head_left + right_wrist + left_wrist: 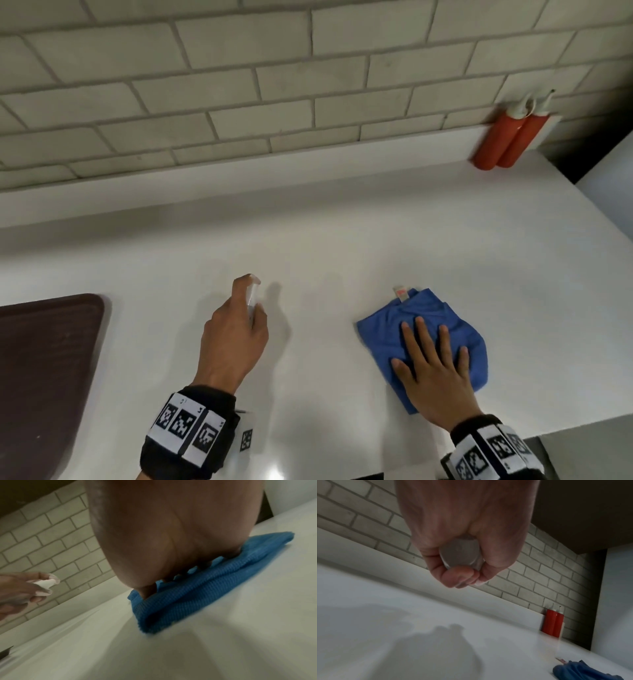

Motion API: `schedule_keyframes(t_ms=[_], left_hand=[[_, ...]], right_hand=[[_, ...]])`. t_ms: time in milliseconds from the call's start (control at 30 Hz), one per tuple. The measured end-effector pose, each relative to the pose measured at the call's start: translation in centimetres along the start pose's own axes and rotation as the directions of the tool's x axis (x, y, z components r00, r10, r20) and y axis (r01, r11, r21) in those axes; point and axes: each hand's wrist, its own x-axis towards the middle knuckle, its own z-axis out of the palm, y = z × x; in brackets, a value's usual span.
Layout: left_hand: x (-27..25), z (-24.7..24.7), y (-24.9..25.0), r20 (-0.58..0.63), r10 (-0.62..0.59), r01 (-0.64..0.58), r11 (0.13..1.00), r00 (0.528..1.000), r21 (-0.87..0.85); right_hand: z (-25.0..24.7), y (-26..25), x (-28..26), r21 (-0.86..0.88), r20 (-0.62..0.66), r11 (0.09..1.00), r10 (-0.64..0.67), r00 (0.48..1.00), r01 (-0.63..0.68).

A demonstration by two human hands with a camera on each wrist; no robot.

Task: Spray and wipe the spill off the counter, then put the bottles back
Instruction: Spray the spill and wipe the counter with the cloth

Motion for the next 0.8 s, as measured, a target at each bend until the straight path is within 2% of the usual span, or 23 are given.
schedule_keyframes(t_ms=[67, 167, 233, 367, 600, 800], left_hand=[[-0.3, -0.2, -0.2, -0.013, -0.030, 0.030, 0.999, 0.999, -0.020], [-0.9, -0.8, -1.2, -0.024, -0.065, 0.064, 0.997, 0.998, -0.034], [-1.4, -1.2, -2.0, -0.033, -0.096, 0.094, 0.995, 0.995, -0.043], [-2.7, -1.9, -3.5, -0.054, -0.173, 0.168, 0.982, 0.983, -0.089], [-4.8, -3.2, -6.7, -0.053, -0.213, 0.200, 0.961, 0.976, -0.190], [-5.6, -3.8, -9.7, -0.055, -0.278, 0.247, 0.915, 0.959, -0.318]], right_hand=[[-0.4, -0.2, 1.5, 0.009, 0.049, 1.000, 0.017, 0.999, -0.018], [-2.2, -1.0, 4.3, -0.027, 0.057, 1.000, 0.000, 0.998, 0.002], [-3.3, -1.8, 6.6, 0.007, 0.137, 1.000, -0.020, 0.990, 0.019], [-4.7, -5.2, 11.6, 0.015, 0.125, 0.998, -0.061, 0.990, 0.059], [-6.9, -15.9, 17.6, 0.008, 0.193, 0.990, -0.140, 0.971, 0.141], [-5.7, -25.4, 16.7, -0.024, 0.220, 0.944, -0.317, 0.923, 0.330]])
